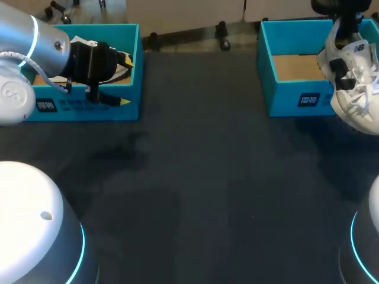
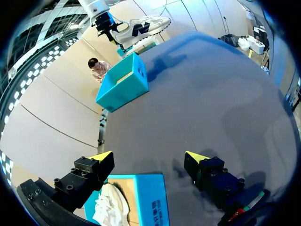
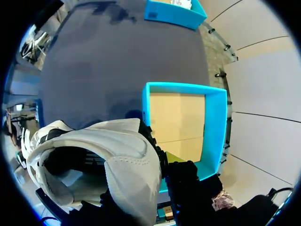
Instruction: Take the shoe out of the shoebox, open the shoe tongue, remove and reinsert the insole, then place the shoe into the shoebox
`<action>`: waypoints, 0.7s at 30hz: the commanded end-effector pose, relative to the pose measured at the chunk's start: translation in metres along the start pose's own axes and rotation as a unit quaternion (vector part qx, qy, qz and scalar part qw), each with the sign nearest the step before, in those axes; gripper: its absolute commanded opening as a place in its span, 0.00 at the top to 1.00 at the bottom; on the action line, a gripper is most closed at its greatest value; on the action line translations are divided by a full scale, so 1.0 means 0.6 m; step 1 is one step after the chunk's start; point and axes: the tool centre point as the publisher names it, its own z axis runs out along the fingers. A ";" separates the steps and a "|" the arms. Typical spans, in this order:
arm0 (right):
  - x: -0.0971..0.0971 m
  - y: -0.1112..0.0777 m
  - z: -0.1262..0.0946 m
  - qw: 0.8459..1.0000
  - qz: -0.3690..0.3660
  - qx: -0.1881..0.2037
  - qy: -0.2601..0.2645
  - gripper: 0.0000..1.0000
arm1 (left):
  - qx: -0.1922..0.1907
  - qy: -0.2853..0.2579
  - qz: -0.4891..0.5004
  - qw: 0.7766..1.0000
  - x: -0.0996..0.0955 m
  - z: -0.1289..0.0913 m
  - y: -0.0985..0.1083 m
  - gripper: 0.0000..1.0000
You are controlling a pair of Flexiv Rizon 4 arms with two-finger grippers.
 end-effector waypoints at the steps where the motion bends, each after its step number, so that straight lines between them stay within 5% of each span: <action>1: 0.000 -0.001 -0.002 1.000 0.000 0.000 0.000 1.00 | -0.003 0.001 0.000 1.000 -0.001 0.001 -0.002 0.00; 10: 0.000 -0.001 -0.002 1.000 0.000 0.000 0.000 1.00 | -0.003 0.001 0.000 1.000 -0.001 0.001 -0.002 0.00; 21: -0.029 -0.083 0.023 1.000 0.023 0.016 0.004 1.00 | -0.003 0.001 0.000 1.000 -0.001 0.001 -0.002 0.00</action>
